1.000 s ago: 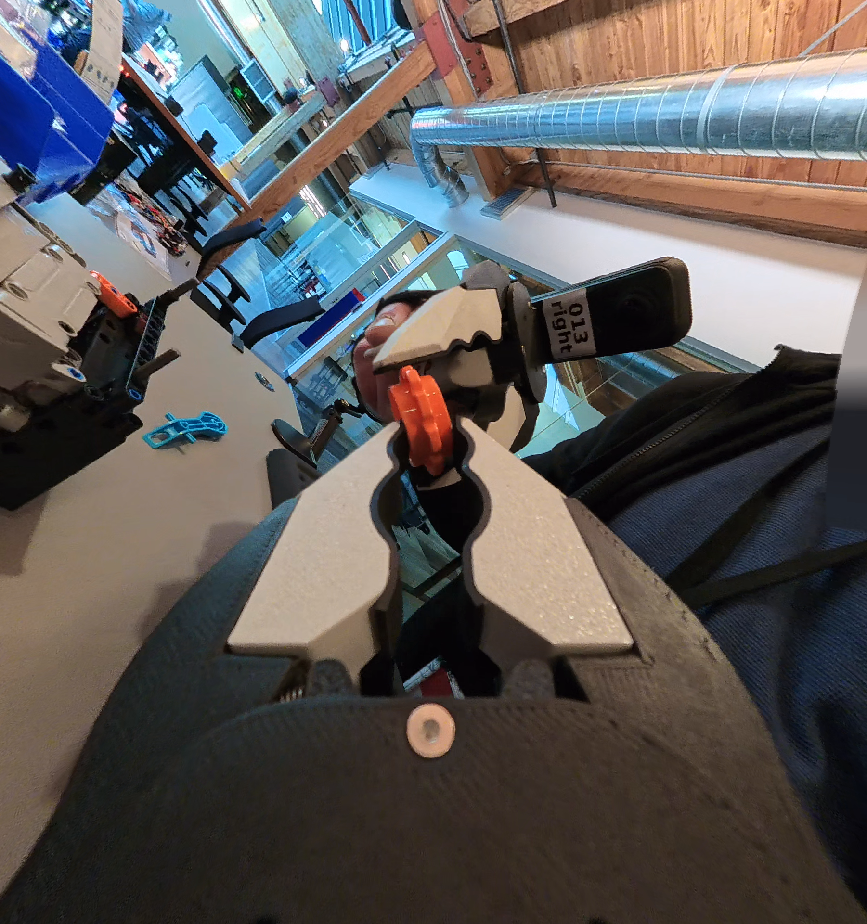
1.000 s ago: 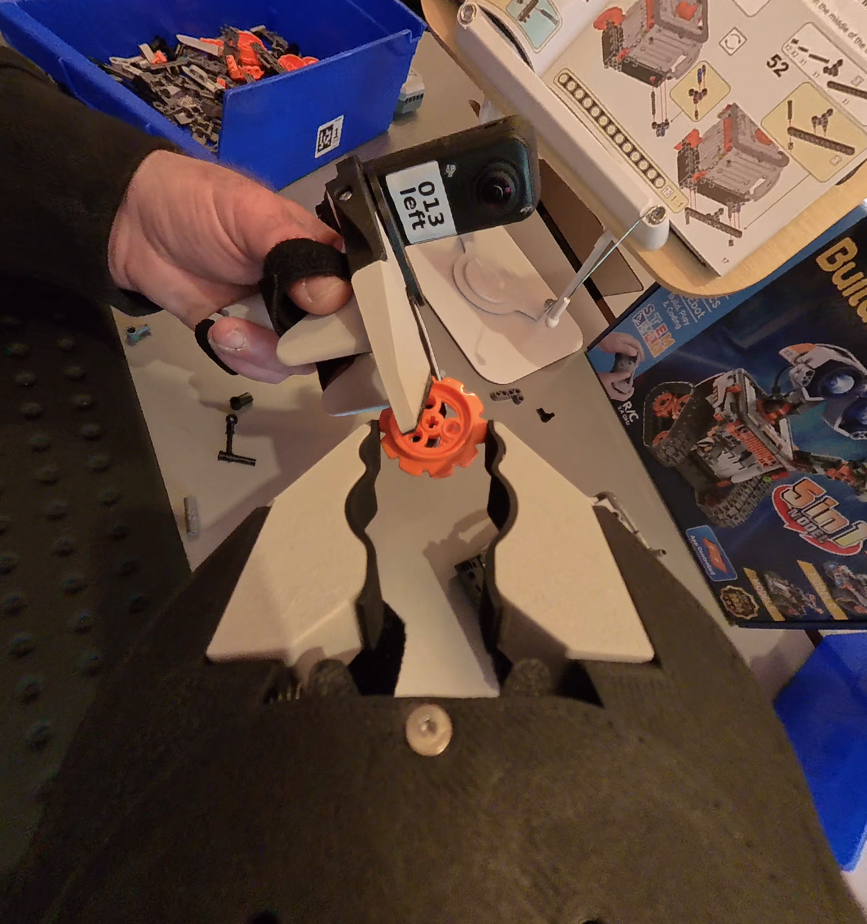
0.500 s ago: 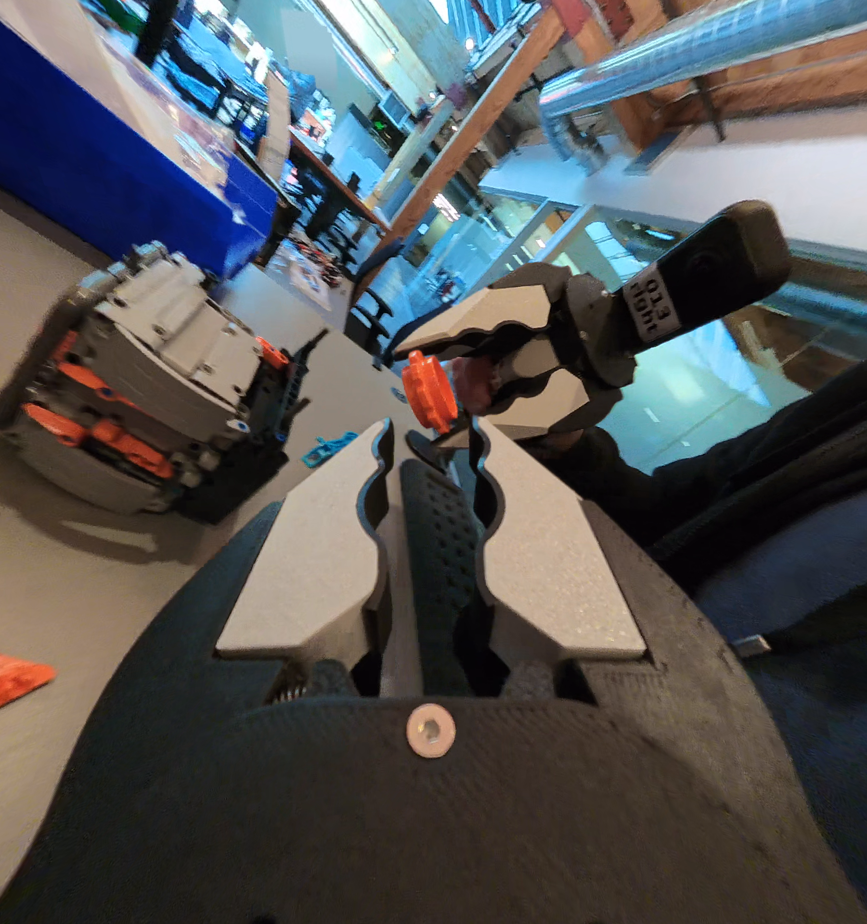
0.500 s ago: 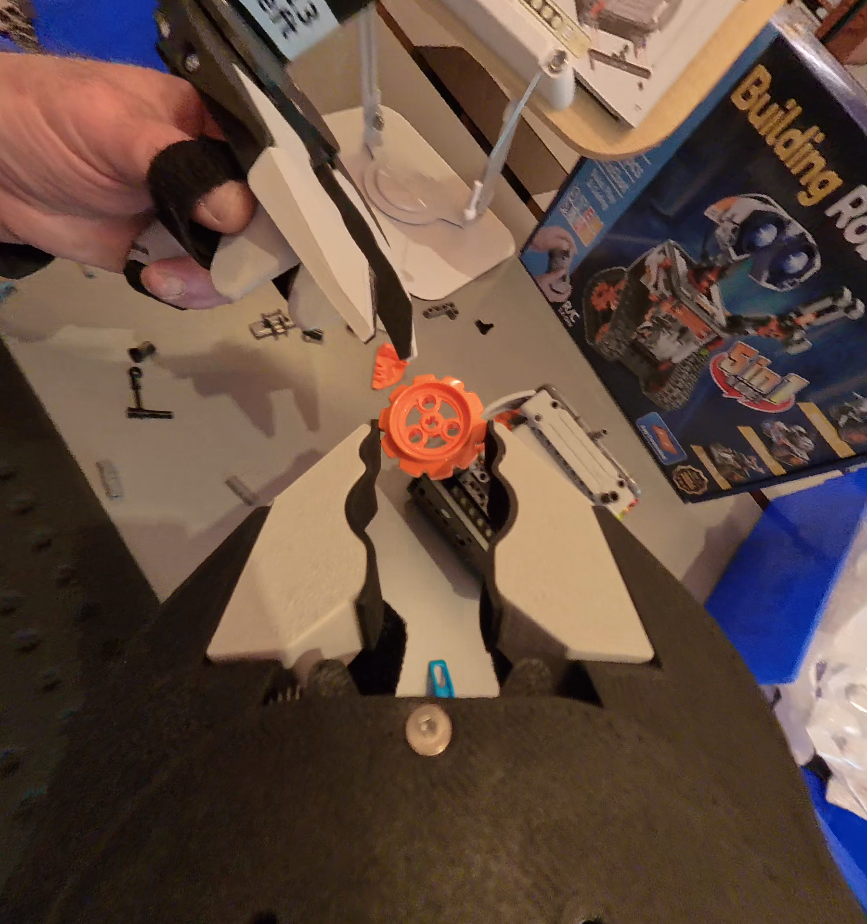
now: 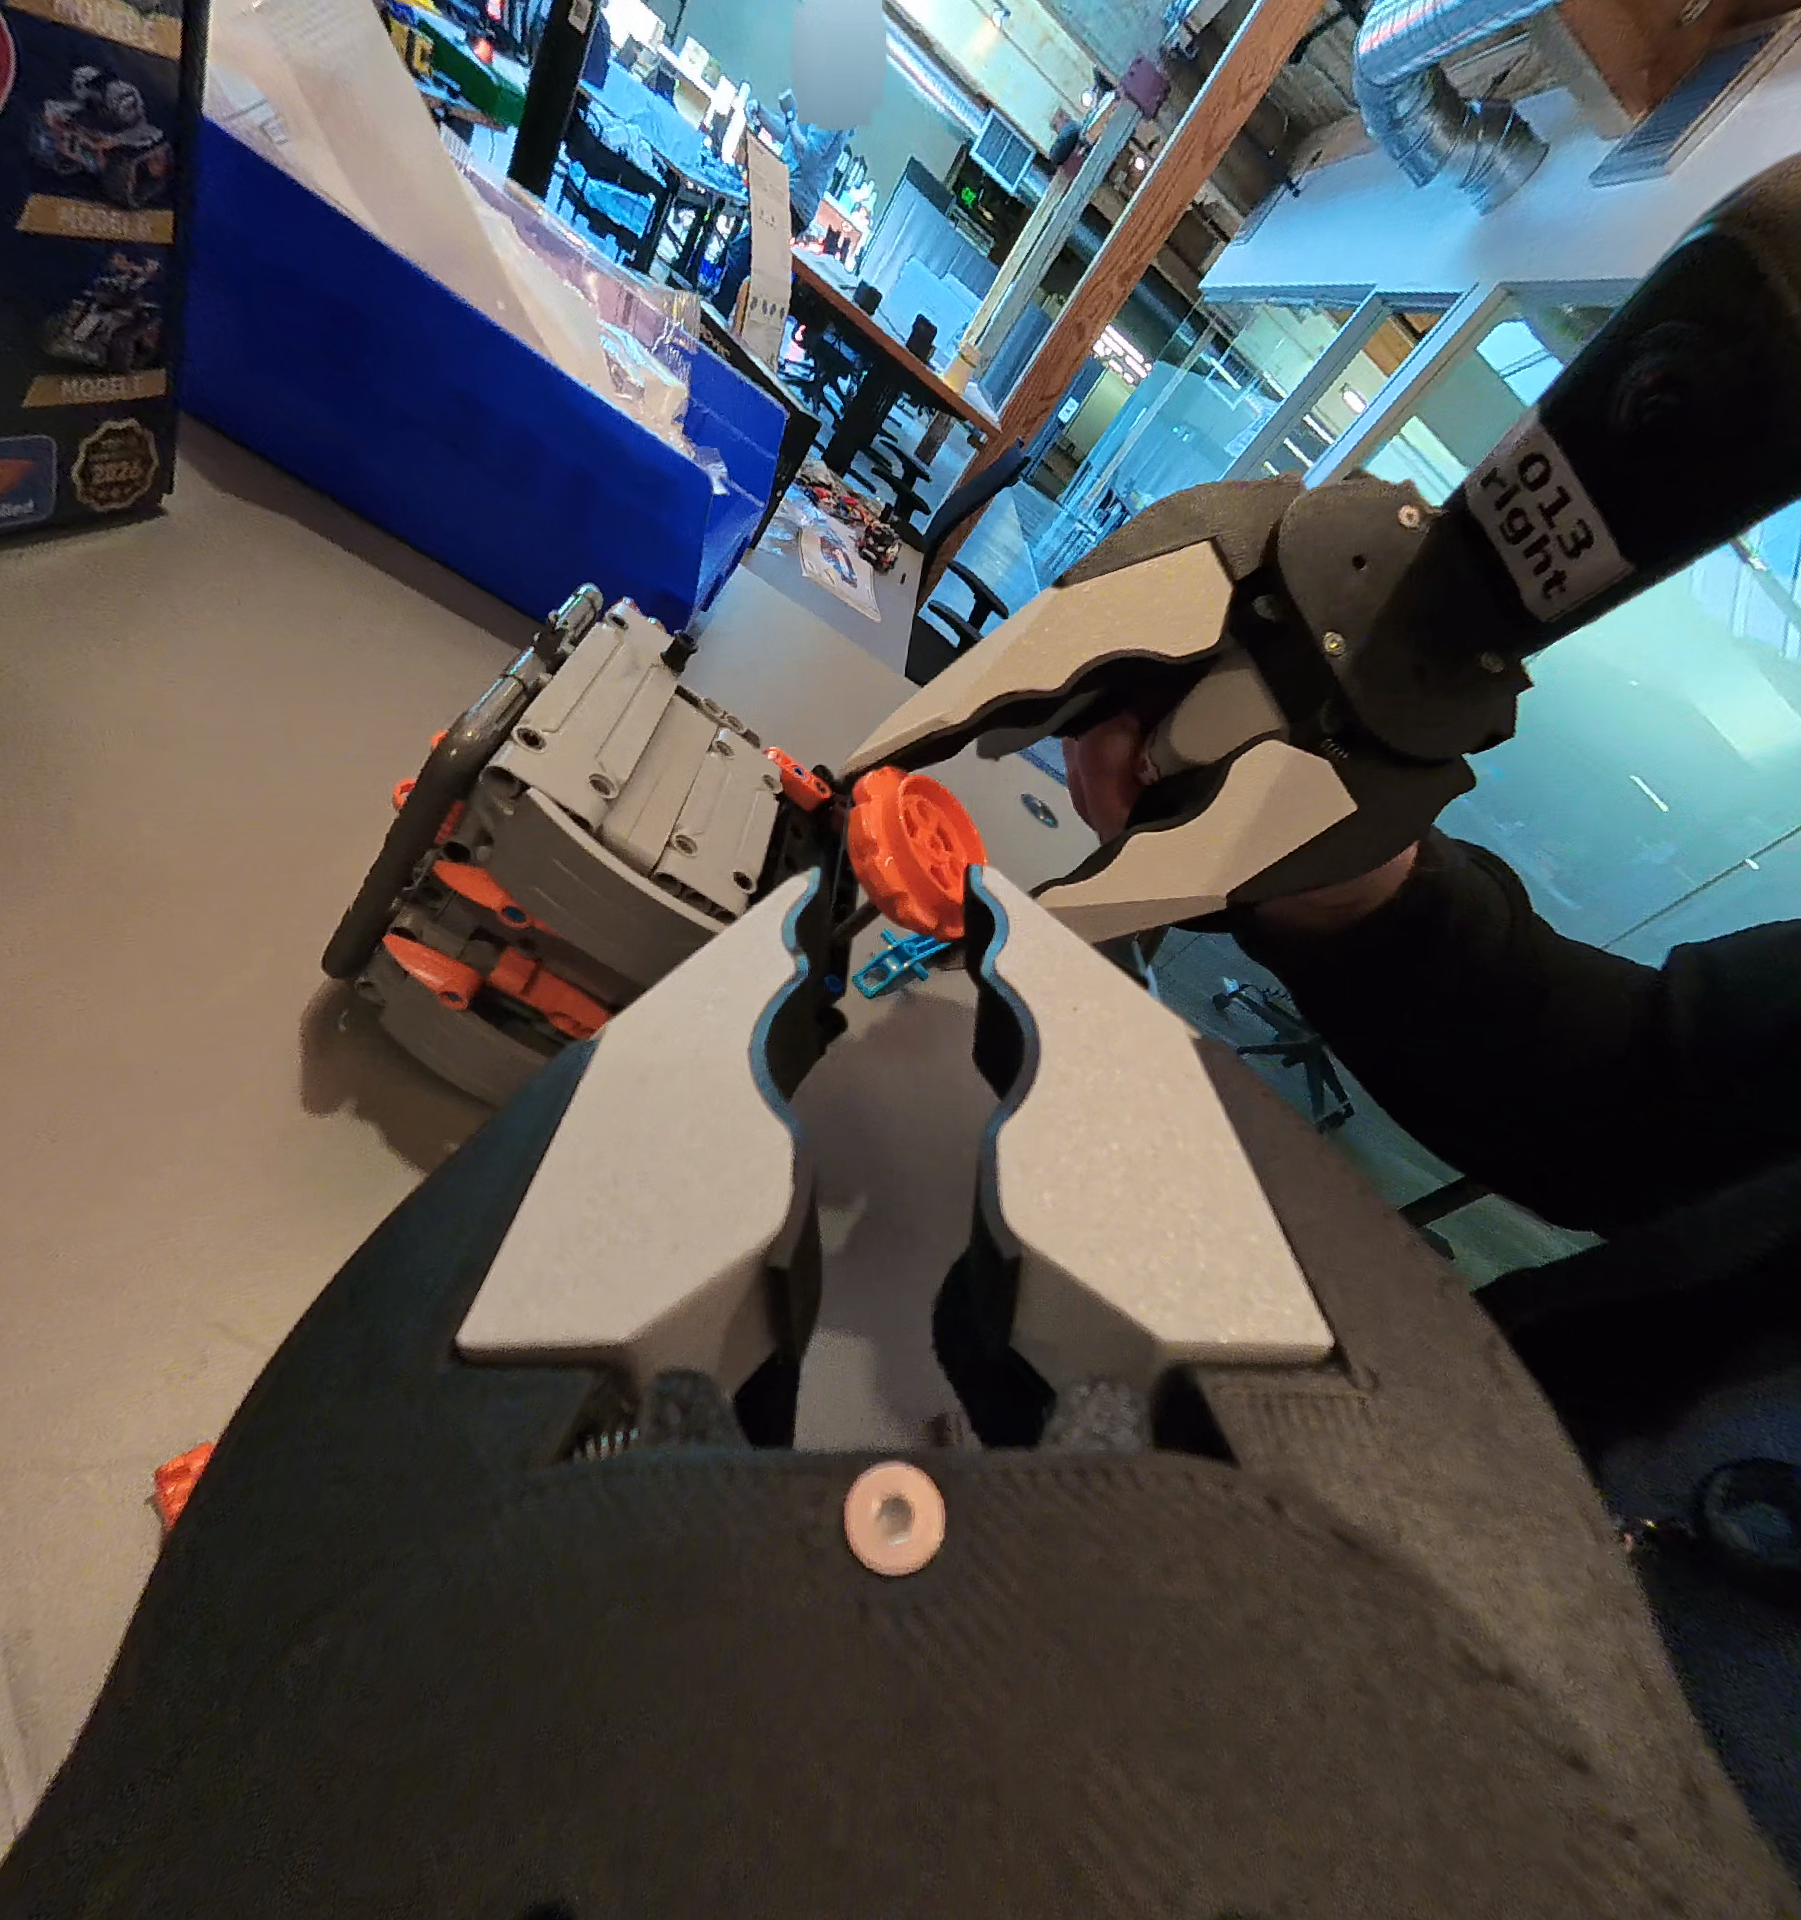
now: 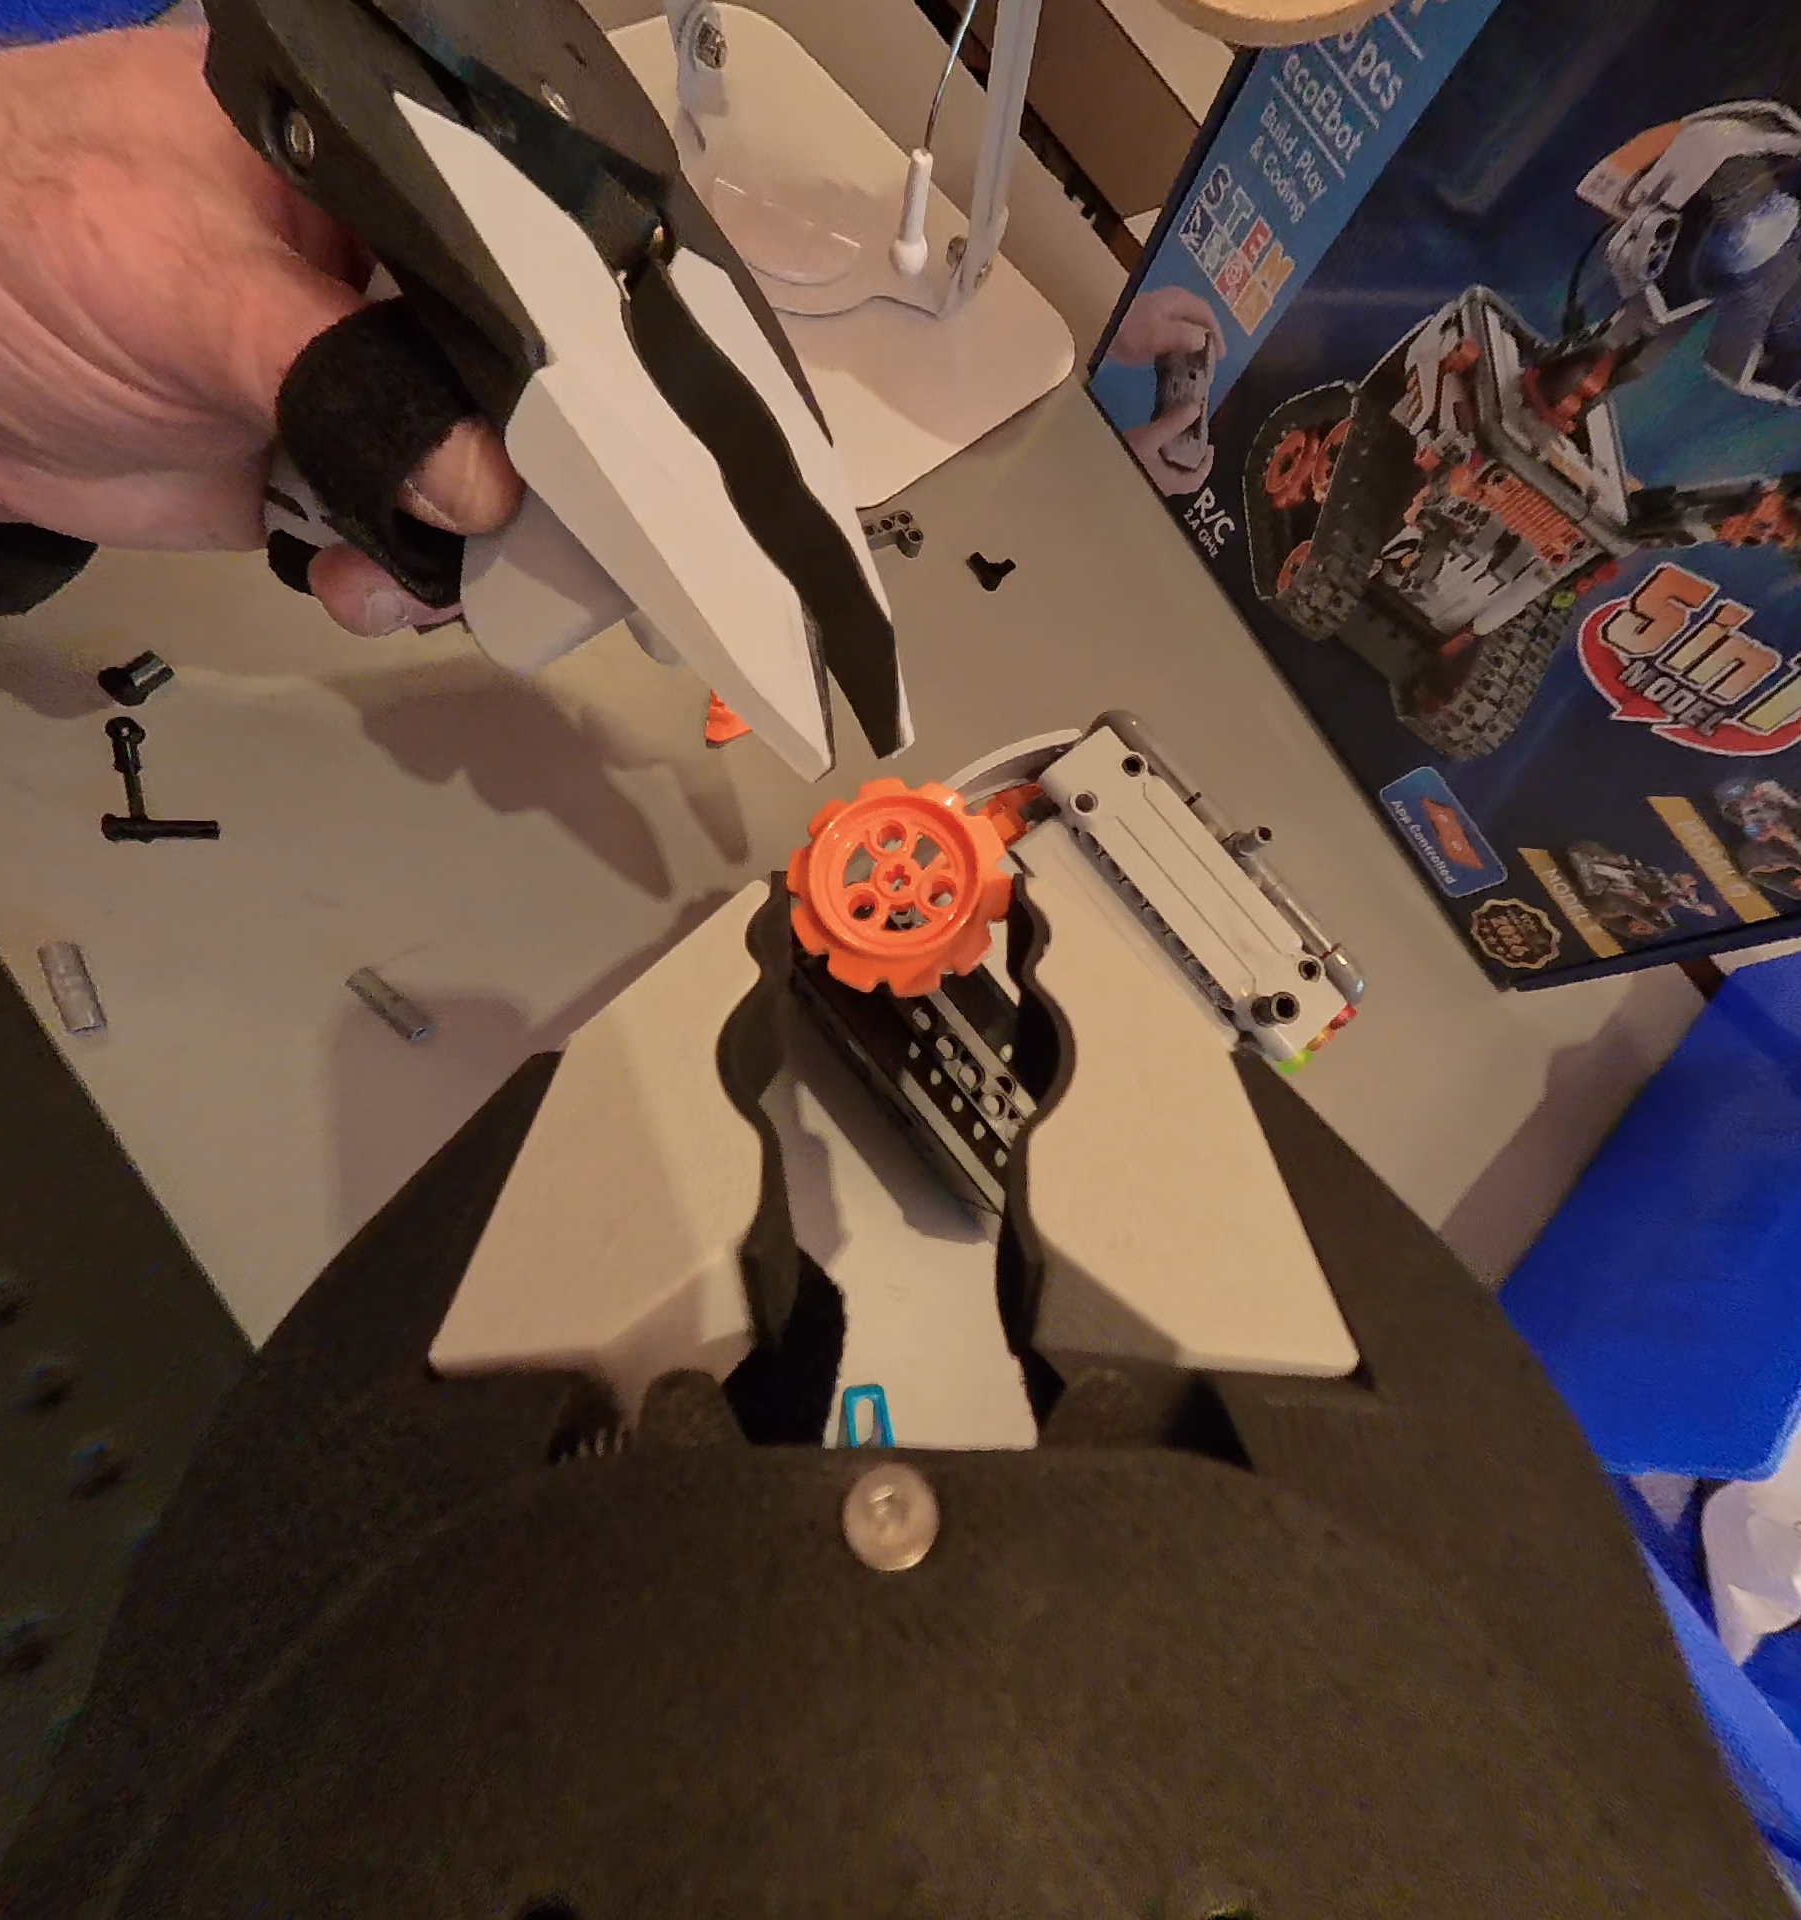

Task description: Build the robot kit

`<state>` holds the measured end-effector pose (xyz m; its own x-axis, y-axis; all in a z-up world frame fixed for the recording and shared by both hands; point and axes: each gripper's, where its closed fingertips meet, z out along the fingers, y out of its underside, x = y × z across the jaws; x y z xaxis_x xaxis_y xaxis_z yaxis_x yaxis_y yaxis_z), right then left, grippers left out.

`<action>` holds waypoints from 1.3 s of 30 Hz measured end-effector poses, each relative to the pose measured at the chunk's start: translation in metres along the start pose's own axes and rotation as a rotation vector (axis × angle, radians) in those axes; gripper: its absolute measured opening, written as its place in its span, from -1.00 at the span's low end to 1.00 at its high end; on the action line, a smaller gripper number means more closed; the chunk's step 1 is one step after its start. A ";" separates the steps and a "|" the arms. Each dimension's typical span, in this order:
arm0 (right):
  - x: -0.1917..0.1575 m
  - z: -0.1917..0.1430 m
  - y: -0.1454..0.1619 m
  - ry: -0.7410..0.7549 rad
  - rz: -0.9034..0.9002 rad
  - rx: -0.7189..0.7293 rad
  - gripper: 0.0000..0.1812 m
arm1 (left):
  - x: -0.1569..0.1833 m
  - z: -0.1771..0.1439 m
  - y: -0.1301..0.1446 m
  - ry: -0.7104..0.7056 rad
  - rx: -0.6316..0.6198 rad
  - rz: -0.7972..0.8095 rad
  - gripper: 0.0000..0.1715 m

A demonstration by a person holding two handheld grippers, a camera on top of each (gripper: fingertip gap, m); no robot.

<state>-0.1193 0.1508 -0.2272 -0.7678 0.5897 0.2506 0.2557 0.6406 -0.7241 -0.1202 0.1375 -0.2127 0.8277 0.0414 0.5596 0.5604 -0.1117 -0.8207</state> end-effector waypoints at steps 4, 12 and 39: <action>0.002 0.002 0.003 -0.015 0.024 0.002 -0.58 | -0.003 0.000 0.009 0.012 -0.015 0.007 -0.75; -0.006 -0.006 0.010 -0.089 0.086 0.027 -0.57 | -0.010 0.012 0.034 -0.081 -0.095 0.183 -0.54; -0.004 0.009 0.026 -0.065 0.085 -0.097 -0.58 | -0.033 0.028 0.053 -0.245 -0.186 0.323 -0.68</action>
<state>-0.1154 0.1603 -0.2526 -0.7765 0.6128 0.1467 0.3744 0.6359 -0.6749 -0.1172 0.1584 -0.2776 0.9544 0.2070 0.2152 0.2755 -0.3332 -0.9017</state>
